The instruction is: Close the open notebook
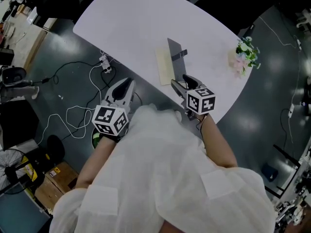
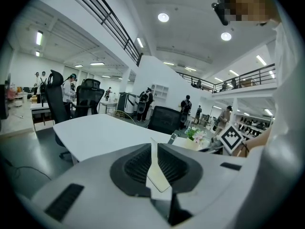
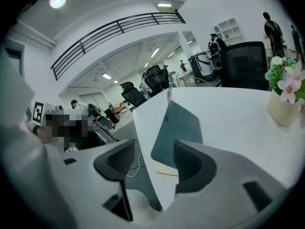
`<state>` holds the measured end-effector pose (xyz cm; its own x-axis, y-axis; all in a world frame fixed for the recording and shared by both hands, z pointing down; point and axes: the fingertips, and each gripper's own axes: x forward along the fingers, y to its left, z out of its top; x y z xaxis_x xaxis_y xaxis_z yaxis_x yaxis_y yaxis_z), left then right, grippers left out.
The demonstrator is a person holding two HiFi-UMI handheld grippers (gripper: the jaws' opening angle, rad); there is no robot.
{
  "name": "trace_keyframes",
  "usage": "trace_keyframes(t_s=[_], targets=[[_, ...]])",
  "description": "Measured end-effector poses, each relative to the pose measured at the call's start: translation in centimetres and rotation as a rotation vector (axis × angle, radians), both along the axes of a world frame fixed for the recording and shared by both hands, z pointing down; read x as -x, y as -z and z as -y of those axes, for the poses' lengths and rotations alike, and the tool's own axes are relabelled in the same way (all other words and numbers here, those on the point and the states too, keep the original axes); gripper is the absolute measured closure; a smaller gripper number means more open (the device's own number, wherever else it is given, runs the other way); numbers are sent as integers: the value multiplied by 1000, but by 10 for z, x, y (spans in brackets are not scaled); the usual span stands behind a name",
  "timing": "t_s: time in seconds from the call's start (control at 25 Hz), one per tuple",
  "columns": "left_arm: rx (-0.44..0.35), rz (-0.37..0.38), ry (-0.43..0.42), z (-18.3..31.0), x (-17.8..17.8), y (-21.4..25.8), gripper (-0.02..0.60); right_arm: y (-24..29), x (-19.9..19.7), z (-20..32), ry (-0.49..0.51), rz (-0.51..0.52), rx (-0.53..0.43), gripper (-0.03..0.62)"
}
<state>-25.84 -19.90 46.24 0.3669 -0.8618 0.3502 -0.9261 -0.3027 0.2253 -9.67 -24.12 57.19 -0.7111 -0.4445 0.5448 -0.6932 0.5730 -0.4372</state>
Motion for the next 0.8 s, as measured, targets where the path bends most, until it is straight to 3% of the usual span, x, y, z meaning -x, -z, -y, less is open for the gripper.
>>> trace_keyframes(t_s=[0.48,0.8], targets=[[3,-8,34,-8,16,-1,548,-11,13,-2,37,-28,18,338],[-20,-9,32,-3,14,6,548,9,7,9,28,-35,-53,339]])
